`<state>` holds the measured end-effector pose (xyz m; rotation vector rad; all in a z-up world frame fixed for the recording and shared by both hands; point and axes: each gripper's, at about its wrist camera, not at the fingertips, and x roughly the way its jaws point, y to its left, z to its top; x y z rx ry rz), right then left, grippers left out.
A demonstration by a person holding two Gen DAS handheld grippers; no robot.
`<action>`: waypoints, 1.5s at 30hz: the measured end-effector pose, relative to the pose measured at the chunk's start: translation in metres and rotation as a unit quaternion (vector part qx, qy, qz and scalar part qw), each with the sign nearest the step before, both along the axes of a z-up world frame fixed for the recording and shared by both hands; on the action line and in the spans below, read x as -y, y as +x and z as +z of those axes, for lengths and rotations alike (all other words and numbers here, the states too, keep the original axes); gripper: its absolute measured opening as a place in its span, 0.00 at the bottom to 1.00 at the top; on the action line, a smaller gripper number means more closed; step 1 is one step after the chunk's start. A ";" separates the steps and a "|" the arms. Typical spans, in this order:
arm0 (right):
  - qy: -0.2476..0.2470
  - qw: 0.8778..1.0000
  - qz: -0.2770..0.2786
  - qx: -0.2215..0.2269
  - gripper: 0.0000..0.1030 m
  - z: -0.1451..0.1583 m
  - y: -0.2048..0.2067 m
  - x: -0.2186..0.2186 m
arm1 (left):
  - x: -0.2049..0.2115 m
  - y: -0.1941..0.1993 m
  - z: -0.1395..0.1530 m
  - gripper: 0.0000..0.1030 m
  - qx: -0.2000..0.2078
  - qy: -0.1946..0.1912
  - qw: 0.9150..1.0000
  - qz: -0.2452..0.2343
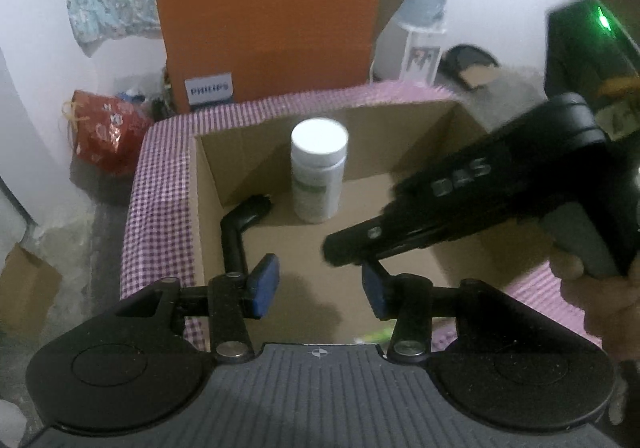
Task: Organize rigid objects
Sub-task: 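Reach the right gripper to the green dropper bottle and grasp it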
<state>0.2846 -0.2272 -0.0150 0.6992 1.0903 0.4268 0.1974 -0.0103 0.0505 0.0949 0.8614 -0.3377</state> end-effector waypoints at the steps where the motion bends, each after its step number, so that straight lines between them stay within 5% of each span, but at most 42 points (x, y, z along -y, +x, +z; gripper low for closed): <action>1: 0.005 1.000 -0.003 0.009 0.19 0.006 -0.009 0.004 | -0.002 -0.007 0.005 0.45 0.005 -0.007 1.000 -0.001; 12: 0.043 0.993 -0.037 0.100 0.19 0.056 -0.121 0.051 | -0.012 -0.073 0.020 0.46 0.046 -0.047 0.998 -0.003; 22: -0.040 0.988 -0.060 0.140 0.21 0.034 -0.206 0.051 | 0.011 -0.116 -0.020 0.47 0.046 -0.047 0.997 -0.031; 34: -0.149 0.977 -0.028 0.150 0.22 0.003 -0.185 0.020 | 0.083 -0.121 -0.063 0.46 0.105 0.058 0.987 -0.111; 45: -0.191 0.969 0.005 0.157 0.22 -0.015 -0.147 0.012 | 0.098 -0.091 -0.086 0.37 0.087 0.073 0.985 -0.130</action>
